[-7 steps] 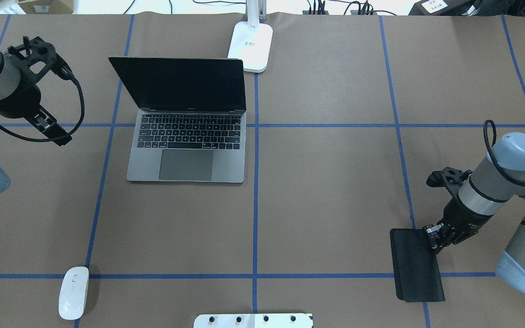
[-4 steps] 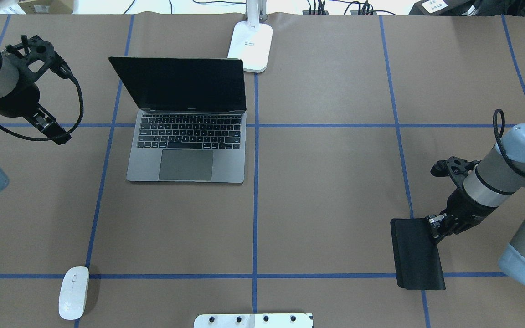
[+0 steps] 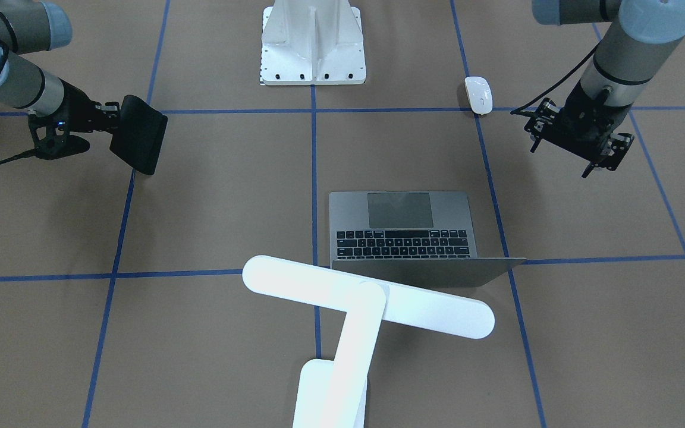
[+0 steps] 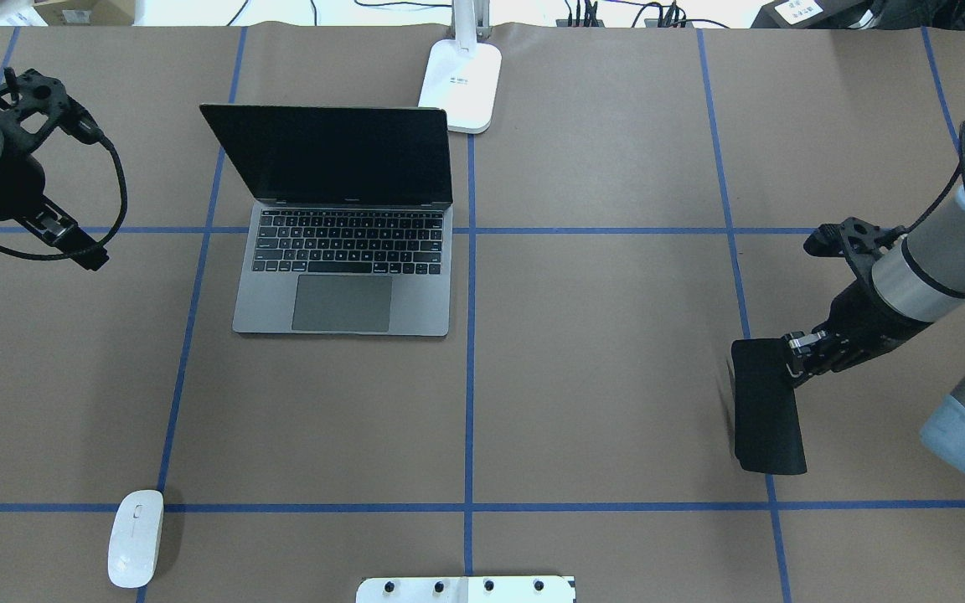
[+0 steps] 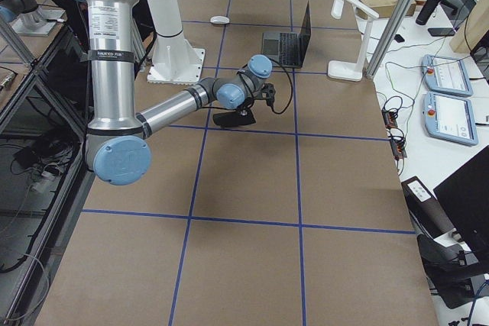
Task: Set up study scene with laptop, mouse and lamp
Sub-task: 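Carry the mouse pad with the right gripper beside the laptop and release it, then lower the left gripper onto the white mouse and grasp it while the right arm rises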
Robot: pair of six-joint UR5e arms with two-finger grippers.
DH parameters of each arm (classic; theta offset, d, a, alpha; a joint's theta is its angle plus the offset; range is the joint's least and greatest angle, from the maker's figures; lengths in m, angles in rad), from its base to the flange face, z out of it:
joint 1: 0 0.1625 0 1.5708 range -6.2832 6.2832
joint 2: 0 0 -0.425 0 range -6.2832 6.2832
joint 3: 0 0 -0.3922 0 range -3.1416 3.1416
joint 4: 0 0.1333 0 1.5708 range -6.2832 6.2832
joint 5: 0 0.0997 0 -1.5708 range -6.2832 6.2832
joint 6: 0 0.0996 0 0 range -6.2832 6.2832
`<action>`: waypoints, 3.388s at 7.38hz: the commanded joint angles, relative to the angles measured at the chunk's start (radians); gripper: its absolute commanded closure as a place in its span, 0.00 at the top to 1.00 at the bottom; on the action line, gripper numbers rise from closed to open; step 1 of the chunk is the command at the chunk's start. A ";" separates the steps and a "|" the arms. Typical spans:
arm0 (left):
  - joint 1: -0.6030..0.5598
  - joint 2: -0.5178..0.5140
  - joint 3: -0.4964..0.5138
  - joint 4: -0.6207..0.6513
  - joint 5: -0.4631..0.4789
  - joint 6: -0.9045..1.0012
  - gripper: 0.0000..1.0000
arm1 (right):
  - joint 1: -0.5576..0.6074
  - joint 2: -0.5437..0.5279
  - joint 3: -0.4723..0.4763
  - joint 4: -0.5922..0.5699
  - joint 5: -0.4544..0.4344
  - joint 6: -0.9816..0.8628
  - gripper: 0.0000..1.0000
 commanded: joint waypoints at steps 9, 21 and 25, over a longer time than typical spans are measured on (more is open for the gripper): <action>0.196 0.420 0.000 -0.625 -0.014 -0.993 0.99 | 0.100 0.890 -0.548 -0.719 -0.130 -0.514 0.12; 0.523 0.417 -0.022 -0.622 -0.004 -0.997 0.99 | 0.110 0.841 -0.395 -0.790 -0.136 -0.531 1.00; 0.556 0.396 0.019 -0.621 -0.008 -0.998 0.99 | 0.110 0.806 -0.371 -0.727 -0.140 -0.564 1.00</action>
